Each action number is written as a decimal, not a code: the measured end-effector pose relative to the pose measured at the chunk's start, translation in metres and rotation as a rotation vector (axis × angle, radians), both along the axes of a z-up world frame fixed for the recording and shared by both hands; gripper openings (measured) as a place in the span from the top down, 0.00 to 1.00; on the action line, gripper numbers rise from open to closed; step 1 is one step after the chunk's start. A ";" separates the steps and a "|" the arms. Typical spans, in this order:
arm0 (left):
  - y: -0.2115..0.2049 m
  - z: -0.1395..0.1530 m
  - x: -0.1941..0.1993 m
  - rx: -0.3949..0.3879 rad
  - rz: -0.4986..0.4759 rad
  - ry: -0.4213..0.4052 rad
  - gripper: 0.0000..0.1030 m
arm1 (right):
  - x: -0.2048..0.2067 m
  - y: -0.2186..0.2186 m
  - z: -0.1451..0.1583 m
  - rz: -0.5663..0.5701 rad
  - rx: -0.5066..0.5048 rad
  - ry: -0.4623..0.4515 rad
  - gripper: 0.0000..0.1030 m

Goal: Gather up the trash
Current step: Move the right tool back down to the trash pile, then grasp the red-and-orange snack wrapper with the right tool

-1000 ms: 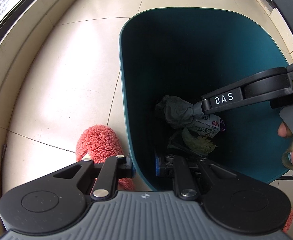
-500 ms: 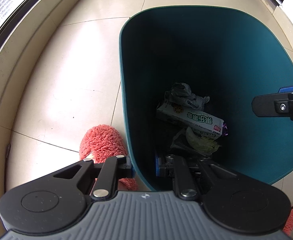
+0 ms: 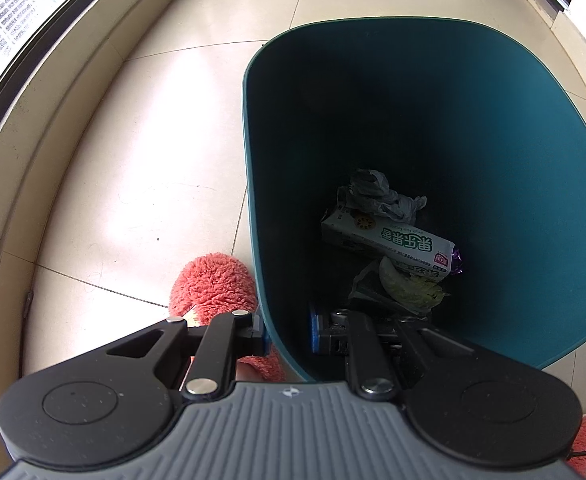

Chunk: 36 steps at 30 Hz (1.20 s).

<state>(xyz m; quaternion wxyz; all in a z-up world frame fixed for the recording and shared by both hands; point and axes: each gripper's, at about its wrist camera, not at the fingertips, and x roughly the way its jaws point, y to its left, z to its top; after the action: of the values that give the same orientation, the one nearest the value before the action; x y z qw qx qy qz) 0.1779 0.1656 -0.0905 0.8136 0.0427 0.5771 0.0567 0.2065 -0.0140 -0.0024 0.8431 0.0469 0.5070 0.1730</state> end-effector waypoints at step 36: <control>-0.003 -0.004 0.000 0.008 -0.012 0.001 0.84 | -0.018 -0.101 -0.305 -0.122 -0.129 0.426 0.27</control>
<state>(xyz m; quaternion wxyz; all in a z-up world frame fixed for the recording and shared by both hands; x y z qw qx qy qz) 0.1775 0.1625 -0.0943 0.8133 0.0495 0.5772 0.0542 0.1888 -0.1154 -0.3075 0.7273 0.0587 0.6796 0.0753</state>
